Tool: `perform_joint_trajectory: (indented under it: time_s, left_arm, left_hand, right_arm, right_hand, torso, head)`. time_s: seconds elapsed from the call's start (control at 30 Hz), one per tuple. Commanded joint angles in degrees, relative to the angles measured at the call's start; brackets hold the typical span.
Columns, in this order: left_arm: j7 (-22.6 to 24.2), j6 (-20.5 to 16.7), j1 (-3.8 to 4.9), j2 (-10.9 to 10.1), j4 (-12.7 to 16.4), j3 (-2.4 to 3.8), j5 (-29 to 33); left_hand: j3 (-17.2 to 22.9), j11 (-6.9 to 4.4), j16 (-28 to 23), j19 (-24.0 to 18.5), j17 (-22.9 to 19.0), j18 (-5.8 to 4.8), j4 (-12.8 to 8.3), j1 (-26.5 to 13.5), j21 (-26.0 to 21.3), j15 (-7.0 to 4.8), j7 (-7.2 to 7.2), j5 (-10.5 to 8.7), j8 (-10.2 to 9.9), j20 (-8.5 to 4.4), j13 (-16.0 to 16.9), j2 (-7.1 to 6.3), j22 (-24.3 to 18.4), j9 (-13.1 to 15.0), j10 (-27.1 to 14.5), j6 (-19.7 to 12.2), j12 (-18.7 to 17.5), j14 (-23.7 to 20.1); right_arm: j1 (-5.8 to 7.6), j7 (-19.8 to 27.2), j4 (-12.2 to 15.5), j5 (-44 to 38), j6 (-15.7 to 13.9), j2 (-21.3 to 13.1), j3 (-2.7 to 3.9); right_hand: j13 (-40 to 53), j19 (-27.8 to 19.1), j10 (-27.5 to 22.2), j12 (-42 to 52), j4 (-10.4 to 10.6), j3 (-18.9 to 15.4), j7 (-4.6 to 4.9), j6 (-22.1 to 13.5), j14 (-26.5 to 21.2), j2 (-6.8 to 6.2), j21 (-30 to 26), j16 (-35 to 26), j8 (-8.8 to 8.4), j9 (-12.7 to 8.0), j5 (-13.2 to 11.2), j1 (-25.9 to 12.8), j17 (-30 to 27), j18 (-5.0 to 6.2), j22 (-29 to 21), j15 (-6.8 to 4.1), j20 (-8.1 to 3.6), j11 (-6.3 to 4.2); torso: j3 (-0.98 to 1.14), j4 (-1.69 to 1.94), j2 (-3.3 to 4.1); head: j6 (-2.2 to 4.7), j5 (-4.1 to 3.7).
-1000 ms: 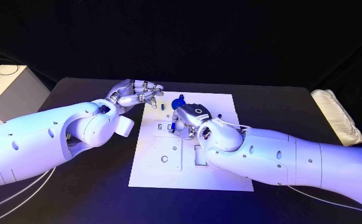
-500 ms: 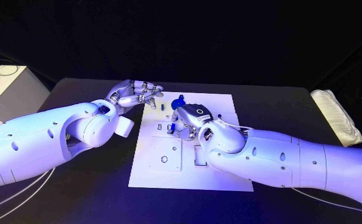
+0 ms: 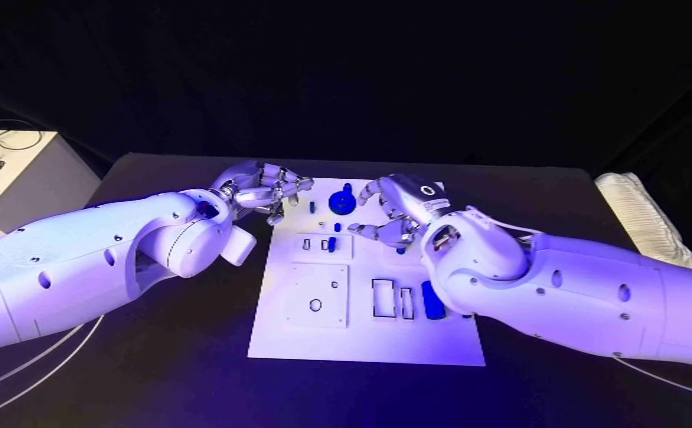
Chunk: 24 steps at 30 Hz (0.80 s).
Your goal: Assemble the parts on the task board
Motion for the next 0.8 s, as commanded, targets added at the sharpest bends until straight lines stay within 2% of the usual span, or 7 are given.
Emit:
perform_joint_trajectory:
  time_s: [0.03,0.13,0.27,0.33,0.5,0.6,0.8]
  left_arm:
    - [-11.94,3.44,0.26,0.53,-0.09,0.06,-11.61]
    - [-17.79,6.6,0.55,1.26,-0.44,0.06,-17.9]
    - [-24.32,11.3,1.34,2.73,-1.17,0.05,-25.23]
    - [-26.88,13.61,1.76,3.65,-1.65,0.04,-27.72]
    - [-30.74,18.99,3.0,6.63,-3.81,-0.05,-33.16]
    - [-31.68,20.82,4.14,8.5,-5.39,-0.53,-34.86]
    - [-32.88,23.47,5.48,11.31,-7.88,-1.09,-37.76]
  left_hand:
    - [-0.26,-0.04,0.52,0.6,1.05,-0.49,0.01,-0.61,0.47,-0.02,-0.07,0.32,0.63,-0.06,0.9,0.32,0.71,0.46,-0.36,-0.25,1.36,0.61]
    - [-0.6,-1.15,1.62,2.0,2.88,-0.78,0.02,-1.39,1.46,-0.76,-1.25,0.47,3.73,-0.44,2.02,0.75,2.37,2.79,-0.06,1.44,3.34,1.84]
    - [-1.94,-1.82,2.39,3.29,4.3,-1.12,0.18,-4.97,2.34,-1.57,-2.28,0.47,8.08,-1.27,3.34,1.58,3.88,7.81,0.3,0.49,5.33,2.78]
    - [-2.49,-1.84,2.5,3.55,4.54,-1.2,0.22,-6.52,2.51,-1.66,-2.38,0.46,8.97,-1.41,3.73,1.93,4.21,9.24,0.44,-0.09,5.84,2.93]
    - [-3.71,-1.8,2.05,3.44,3.76,-1.19,0.26,-9.47,2.45,-1.63,-2.27,0.47,9.74,-1.48,3.14,2.68,4.06,11.1,-0.27,-1.17,5.57,2.51]
    - [-3.89,-1.77,1.94,3.35,3.6,-1.17,0.24,-9.81,2.39,-1.6,-2.23,0.46,9.77,-1.47,3.15,2.77,3.95,11.33,-0.4,-1.4,5.56,2.42]
    - [-4.24,-1.68,1.65,3.2,3.12,-1.14,0.24,-10.46,2.27,-1.53,-2.12,0.45,9.76,-1.44,3.16,3.05,3.76,11.76,-0.62,-1.92,5.57,2.14]
  right_arm:
    - [1.19,4.69,2.0,12.02,-2.37,-3.22,0.15]
    - [2.56,5.25,4.29,22.67,-2.36,-7.25,0.27]
    - [4.27,5.56,6.55,33.3,-2.11,-11.65,0.35]
    - [4.87,5.81,7.17,36.39,-1.83,-13.13,0.36]
    - [5.63,6.4,8.19,40.94,-1.39,-15.85,0.38]
    - [5.83,6.52,8.3,42.08,-0.97,-16.64,0.38]
    - [6.0,6.63,8.13,42.94,-0.08,-17.14,0.38]
  right_hand:
    - [11.08,5.99,1.72,-0.67,-0.17,0.15,0.23,-0.57,5.84,0.96,0.13,0.05,-0.39,-0.19,0.24,1.55,14.66,-0.83,15.05,0.55,0.46,0.56]
    - [11.14,5.99,1.79,-0.58,-0.18,0.22,0.24,-0.54,5.88,1.1,0.13,0.12,-0.38,-0.19,0.25,1.78,14.82,-0.83,15.05,0.57,0.49,0.58]
    - [11.09,5.99,1.73,-0.64,-0.18,-0.21,0.27,-0.49,5.87,1.18,0.13,0.1,-0.34,-0.19,0.02,1.71,14.78,-0.83,15.05,0.6,0.53,0.62]
    - [11.06,5.99,1.7,-0.68,-0.18,-0.22,0.27,-0.49,5.87,1.18,0.13,0.09,-0.33,-0.19,0.01,1.7,14.75,-0.83,15.05,0.6,0.53,0.62]
    - [10.91,5.99,1.54,-0.86,-0.17,-0.25,0.27,-0.5,5.81,1.24,0.13,-0.01,-0.34,-0.19,0.0,1.69,14.55,-0.83,15.05,0.61,0.54,0.63]
    - [10.81,5.99,1.43,-0.99,-0.2,-0.27,0.29,-0.55,5.78,1.38,0.13,-0.07,-0.36,-0.2,0.0,1.74,14.41,-0.83,15.05,0.61,0.54,0.64]
    - [9.91,5.99,0.47,-2.12,-0.34,-0.33,0.35,-0.73,5.69,1.69,0.13,-0.22,-0.43,-0.24,-0.03,1.99,14.1,-0.83,15.05,0.65,0.57,0.68]
  torso:
    - [0.36,-0.3,-0.59]
    - [0.55,-0.48,-0.84]
    - [0.99,-0.88,-1.22]
    - [1.09,-1.02,-1.31]
    - [1.37,-0.85,-1.53]
    - [1.52,-0.86,-1.53]
    - [1.46,-1.04,-1.39]
  head:
    - [-0.2,0.51]
    - [-0.24,0.8]
    - [-0.62,1.41]
    - [-0.6,1.48]
    - [-1.12,1.81]
    - [-1.27,1.8]
    - [-1.42,1.7]
